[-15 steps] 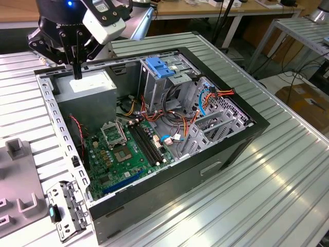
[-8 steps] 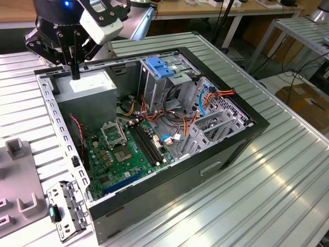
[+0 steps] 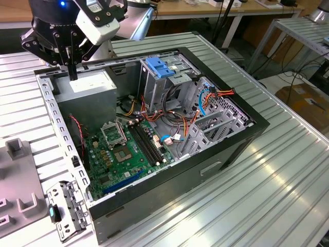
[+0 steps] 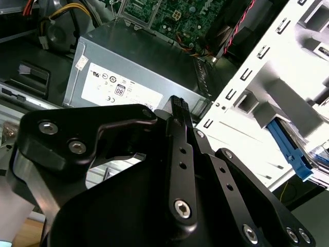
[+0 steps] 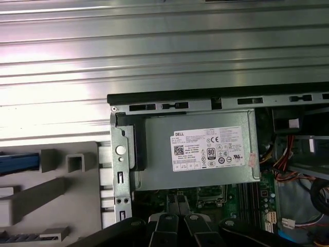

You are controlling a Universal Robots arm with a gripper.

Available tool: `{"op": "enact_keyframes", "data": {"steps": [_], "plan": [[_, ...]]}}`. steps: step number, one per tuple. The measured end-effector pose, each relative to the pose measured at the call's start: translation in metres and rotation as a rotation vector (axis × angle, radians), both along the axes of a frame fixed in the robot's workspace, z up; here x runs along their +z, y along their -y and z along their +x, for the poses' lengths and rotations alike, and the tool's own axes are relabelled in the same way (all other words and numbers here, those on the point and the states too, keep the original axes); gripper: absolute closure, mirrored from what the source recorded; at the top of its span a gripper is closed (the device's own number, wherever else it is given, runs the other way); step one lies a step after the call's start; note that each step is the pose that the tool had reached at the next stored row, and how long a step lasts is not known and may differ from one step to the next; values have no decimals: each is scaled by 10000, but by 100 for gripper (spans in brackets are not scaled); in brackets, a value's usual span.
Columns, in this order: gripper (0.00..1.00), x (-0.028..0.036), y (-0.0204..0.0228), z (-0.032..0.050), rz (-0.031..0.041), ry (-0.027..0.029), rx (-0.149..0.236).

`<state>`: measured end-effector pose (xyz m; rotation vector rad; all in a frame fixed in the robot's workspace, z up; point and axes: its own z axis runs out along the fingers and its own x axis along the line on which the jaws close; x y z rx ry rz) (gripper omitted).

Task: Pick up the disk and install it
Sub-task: 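Reach for the disk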

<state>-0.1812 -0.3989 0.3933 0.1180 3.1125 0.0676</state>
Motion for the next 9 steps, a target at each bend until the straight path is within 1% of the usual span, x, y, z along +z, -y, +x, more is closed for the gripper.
{"op": "enact_keyframes", "data": {"steps": [9], "plan": [[89,0,0,-46,0,0,0]]}}
